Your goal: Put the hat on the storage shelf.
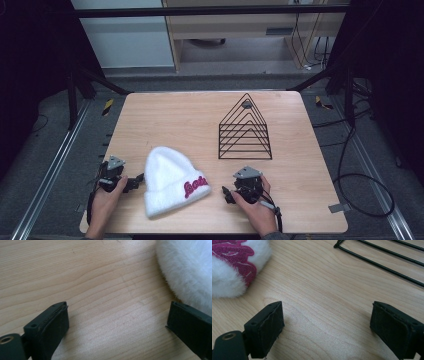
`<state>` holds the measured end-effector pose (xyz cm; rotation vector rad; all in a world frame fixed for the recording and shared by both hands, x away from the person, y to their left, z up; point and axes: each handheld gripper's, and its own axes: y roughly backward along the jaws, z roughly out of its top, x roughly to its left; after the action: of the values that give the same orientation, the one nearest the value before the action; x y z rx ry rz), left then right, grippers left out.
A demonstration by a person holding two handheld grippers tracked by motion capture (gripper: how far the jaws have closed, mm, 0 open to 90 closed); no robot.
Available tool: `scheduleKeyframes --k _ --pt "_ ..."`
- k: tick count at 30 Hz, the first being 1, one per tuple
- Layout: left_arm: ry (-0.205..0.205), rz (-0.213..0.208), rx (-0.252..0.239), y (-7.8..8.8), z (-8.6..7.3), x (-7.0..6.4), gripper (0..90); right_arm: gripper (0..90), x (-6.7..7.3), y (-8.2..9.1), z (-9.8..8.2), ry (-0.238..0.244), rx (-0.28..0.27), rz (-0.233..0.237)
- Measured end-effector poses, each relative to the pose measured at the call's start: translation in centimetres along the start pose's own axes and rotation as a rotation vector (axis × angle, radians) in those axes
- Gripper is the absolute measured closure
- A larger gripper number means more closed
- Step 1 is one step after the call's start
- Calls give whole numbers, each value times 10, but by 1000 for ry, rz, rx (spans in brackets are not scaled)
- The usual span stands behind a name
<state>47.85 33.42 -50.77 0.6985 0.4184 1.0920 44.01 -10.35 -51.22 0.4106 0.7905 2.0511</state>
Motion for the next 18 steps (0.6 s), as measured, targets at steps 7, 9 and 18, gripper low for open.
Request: scheduleKeyframes --k 7,9,18 --pt "-46 -23 59 6 11 2 78 118 1 0 0 -8 1 -4" --pt "-37 -39 50 14 24 4 75 118 1 0 0 -8 0 -4" --pt "-32 -156 71 22 67 -5 75 119 1 0 0 -10 0 -6"
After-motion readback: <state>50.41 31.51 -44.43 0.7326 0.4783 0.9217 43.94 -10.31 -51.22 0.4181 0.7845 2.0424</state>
